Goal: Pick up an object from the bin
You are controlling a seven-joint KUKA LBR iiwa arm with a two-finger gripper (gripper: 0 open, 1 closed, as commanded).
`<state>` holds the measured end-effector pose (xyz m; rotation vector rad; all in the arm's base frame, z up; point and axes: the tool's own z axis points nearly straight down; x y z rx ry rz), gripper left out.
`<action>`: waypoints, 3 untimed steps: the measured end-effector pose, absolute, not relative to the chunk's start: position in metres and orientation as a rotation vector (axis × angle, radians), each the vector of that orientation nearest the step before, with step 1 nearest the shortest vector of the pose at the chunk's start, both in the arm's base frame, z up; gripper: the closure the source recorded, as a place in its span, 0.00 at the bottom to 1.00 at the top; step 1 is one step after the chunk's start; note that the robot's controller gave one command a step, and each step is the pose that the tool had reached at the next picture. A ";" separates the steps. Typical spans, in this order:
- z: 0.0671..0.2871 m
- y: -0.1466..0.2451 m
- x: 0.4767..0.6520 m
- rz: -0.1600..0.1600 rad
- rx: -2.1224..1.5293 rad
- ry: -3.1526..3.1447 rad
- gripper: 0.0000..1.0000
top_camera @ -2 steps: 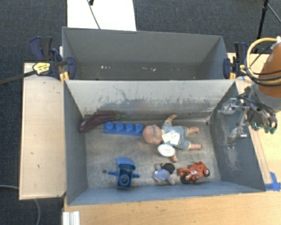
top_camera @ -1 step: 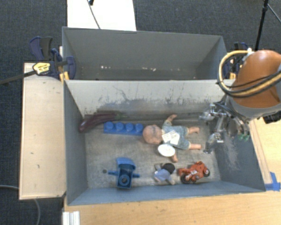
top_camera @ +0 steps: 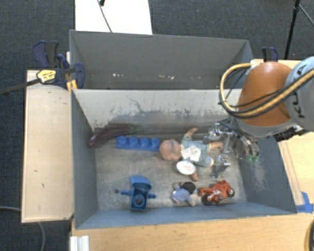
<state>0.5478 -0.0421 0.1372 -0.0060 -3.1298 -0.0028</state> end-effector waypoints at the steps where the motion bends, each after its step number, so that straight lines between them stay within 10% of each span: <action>1: 0.128 -0.035 0.539 -0.003 -0.131 -3.156 0.00; 2: 0.092 -0.013 0.543 0.003 -0.305 -3.130 0.00; 3: 0.076 0.039 0.509 -0.001 -0.135 -3.159 1.00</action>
Offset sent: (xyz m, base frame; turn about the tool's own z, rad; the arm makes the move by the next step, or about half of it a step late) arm 0.0103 0.0631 -0.0590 0.0805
